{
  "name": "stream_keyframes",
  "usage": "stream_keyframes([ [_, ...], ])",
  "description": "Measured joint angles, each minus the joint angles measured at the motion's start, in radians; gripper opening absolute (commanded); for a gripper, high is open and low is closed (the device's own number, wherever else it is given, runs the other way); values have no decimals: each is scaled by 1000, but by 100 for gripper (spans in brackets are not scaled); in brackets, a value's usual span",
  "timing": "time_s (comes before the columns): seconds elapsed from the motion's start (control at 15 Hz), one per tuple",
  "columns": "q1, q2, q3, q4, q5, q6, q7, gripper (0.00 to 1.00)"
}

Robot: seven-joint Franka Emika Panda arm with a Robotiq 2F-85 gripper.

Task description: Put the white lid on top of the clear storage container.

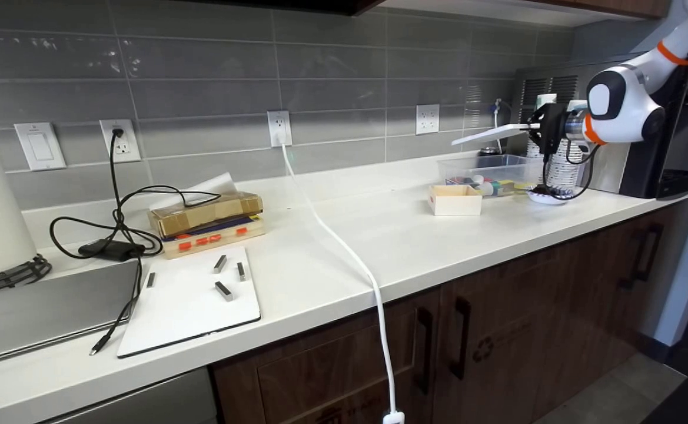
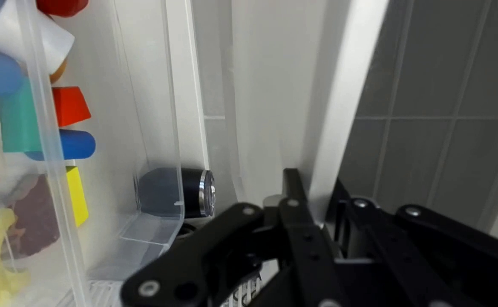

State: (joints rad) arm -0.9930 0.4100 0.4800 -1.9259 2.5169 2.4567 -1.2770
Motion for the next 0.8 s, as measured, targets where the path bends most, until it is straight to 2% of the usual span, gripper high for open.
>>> stream_keyframes([
  [0.33,-55,62,68,68,0,83,0,4],
  [0.8,-41,139,100,156,0,138,-3,4],
])
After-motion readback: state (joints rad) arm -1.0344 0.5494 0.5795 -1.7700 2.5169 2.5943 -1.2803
